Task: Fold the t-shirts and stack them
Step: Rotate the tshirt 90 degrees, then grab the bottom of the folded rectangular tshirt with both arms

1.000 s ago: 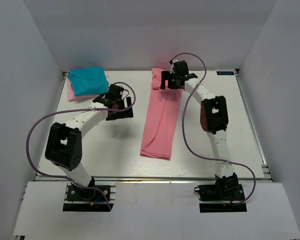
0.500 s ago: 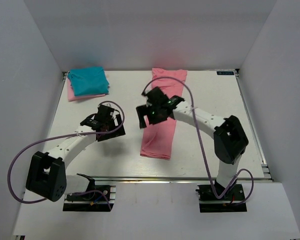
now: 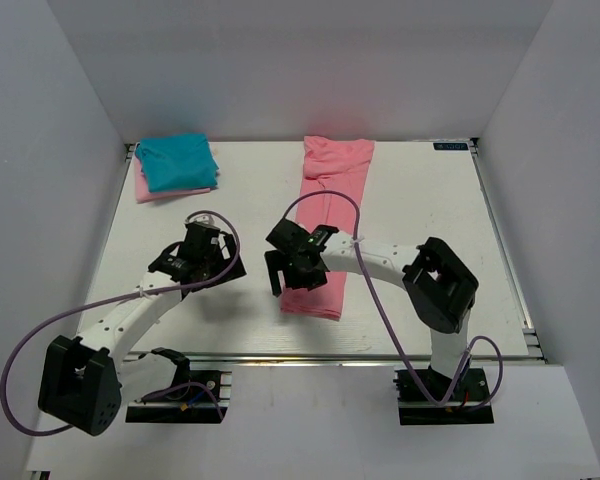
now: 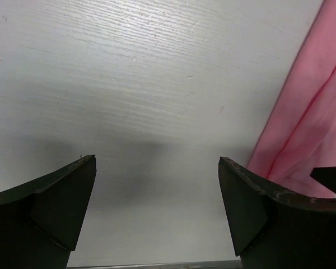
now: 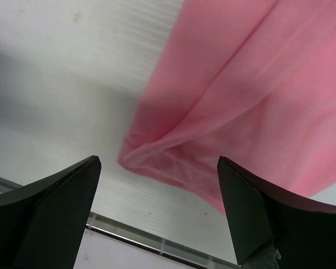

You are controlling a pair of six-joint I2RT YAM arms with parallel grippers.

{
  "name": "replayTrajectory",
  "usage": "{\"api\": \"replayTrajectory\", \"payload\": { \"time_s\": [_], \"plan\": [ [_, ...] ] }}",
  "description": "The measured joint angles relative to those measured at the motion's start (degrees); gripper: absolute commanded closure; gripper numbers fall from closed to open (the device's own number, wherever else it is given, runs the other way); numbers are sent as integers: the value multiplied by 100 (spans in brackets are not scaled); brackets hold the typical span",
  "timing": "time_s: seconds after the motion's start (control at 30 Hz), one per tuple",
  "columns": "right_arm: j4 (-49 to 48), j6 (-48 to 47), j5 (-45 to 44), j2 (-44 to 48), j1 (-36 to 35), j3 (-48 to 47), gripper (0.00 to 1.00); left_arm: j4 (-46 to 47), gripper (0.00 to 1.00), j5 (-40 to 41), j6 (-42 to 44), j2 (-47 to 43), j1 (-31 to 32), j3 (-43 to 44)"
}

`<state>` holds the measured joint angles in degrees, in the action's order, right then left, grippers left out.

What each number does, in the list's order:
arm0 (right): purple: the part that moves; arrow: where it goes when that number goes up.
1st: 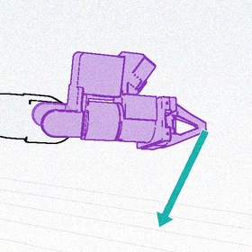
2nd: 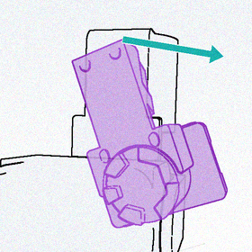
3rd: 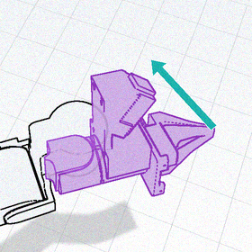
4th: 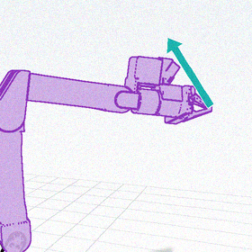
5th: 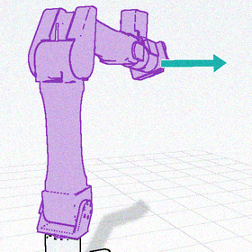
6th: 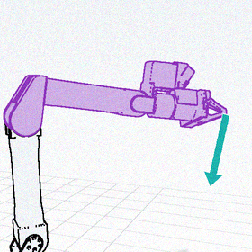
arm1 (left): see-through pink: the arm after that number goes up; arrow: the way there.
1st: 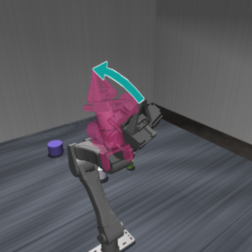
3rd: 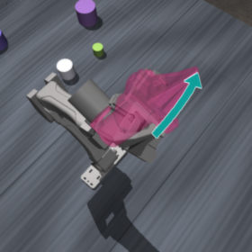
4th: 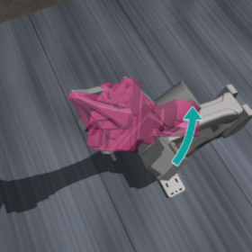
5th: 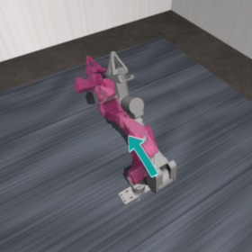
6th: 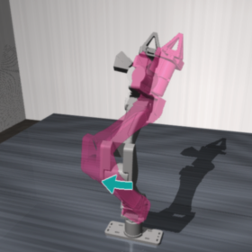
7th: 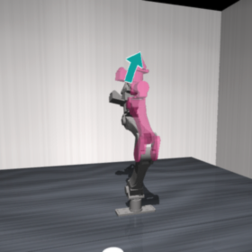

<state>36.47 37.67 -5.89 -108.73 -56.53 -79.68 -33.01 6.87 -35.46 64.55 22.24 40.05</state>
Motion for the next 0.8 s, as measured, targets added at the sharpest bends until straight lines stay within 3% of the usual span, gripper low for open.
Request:
{"api": "replayTrajectory", "payload": {
  "time_s": [0.07,0.23,0.3,0.33,0.4,0.43,0.5,0.57,0.73,0.8],
  "plan": [
    [-81,109,-24,0,-87,-2,10,24,0,-4,-2,-107,0,-13],
    [-114,343,-175,-42,-162,-2,27,96,0,-15,-11,-236,0,-20],
    [-103,433,-247,-52,-162,0,29,105,0,-28,-15,-236,0,-20],
    [-103,461,-278,-52,-162,2,36,109,0,-28,-15,-236,0,-22],
    [-103,522,-321,-52,-155,4,37,118,0,-31,-15,-236,0,-22],
    [-101,542,-337,-57,-151,4,44,120,0,-31,-15,-236,0,-22],
    [-103,557,-350,-90,-151,4,46,122,0,-31,-15,-236,0,-22],
    [-103,555,-339,-168,-151,4,58,131,0,-31,-15,-236,0,-22],
    [-96,560,-297,-413,-151,2,58,136,0,-31,-15,-236,0,-22],
    [-94,555,-293,-459,-151,0,64,136,0,-31,-15,-236,0,-22]
  ]
}}
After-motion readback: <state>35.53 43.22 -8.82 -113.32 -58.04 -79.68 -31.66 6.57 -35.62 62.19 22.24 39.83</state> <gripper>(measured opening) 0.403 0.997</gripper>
